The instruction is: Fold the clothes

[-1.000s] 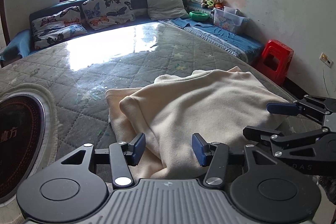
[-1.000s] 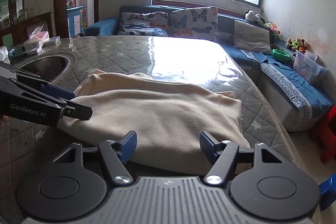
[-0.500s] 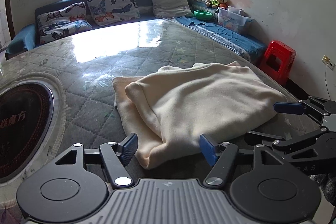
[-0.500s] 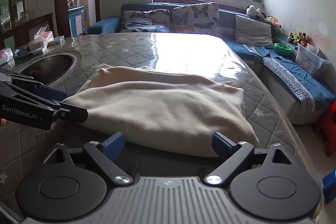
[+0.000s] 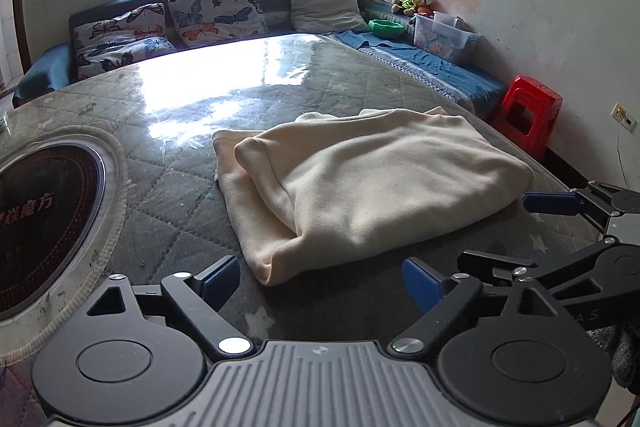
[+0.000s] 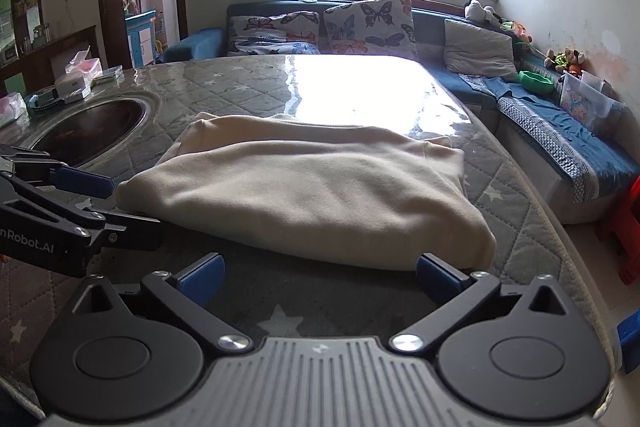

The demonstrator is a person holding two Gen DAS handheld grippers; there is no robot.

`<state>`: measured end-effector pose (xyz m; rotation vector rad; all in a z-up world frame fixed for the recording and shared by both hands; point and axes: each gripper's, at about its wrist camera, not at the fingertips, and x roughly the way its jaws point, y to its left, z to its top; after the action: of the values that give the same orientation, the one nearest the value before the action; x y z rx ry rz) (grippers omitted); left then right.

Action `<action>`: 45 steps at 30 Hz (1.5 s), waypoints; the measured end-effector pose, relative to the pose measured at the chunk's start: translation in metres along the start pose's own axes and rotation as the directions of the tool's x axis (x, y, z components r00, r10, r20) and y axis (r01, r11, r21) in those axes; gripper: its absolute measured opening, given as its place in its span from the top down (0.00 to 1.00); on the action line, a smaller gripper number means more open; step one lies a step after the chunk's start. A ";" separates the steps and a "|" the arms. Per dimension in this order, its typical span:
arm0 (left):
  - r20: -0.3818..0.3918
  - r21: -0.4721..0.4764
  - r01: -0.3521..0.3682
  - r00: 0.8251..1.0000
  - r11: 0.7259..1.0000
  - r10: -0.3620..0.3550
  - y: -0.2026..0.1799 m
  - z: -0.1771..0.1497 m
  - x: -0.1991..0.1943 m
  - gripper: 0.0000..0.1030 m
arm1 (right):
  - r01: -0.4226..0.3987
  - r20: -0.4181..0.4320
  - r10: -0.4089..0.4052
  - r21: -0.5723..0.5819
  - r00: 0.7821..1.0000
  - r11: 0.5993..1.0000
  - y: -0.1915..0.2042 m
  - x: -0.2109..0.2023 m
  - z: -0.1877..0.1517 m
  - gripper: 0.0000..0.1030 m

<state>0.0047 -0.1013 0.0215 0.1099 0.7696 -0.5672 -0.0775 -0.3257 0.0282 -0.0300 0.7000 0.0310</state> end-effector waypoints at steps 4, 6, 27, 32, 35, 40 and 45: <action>0.002 -0.004 -0.008 1.000 1.000 0.008 -0.001 -0.003 -0.002 0.04 | 0.001 -0.006 -0.001 0.016 1.000 1.000 0.000 -0.002 -0.004 0.00; 0.002 -0.009 -0.007 1.000 1.000 0.007 -0.001 -0.004 -0.003 0.01 | 0.005 -0.009 -0.005 0.028 1.000 1.000 0.000 -0.003 -0.006 0.00; -0.024 -0.019 -0.036 0.999 0.999 0.035 -0.004 -0.014 -0.006 0.00 | 0.033 -0.067 -0.028 0.079 0.997 0.996 0.001 0.002 -0.021 0.00; -0.031 -0.017 -0.042 0.999 0.999 0.041 -0.005 -0.016 -0.004 0.00 | 0.037 -0.056 -0.033 0.080 0.998 0.996 0.001 0.002 -0.023 0.00; -0.032 -0.009 -0.039 0.999 0.999 0.038 -0.007 -0.017 -0.005 0.00 | 0.037 -0.050 -0.033 0.080 0.998 0.996 0.001 0.002 -0.024 0.00; -0.041 0.000 -0.029 0.999 1.000 0.029 -0.009 -0.018 -0.004 0.00 | 0.038 -0.055 -0.034 0.080 0.998 0.996 0.001 0.002 -0.023 0.00; -0.070 0.001 -0.035 0.997 0.999 0.036 -0.010 -0.018 -0.002 0.00 | 0.039 -0.052 -0.035 0.080 0.998 0.996 0.002 0.002 -0.024 0.00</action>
<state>-0.0134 -0.1035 0.0107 0.1440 0.8341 -0.5318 -0.0908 -0.3244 0.0085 0.0338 0.7506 -0.0341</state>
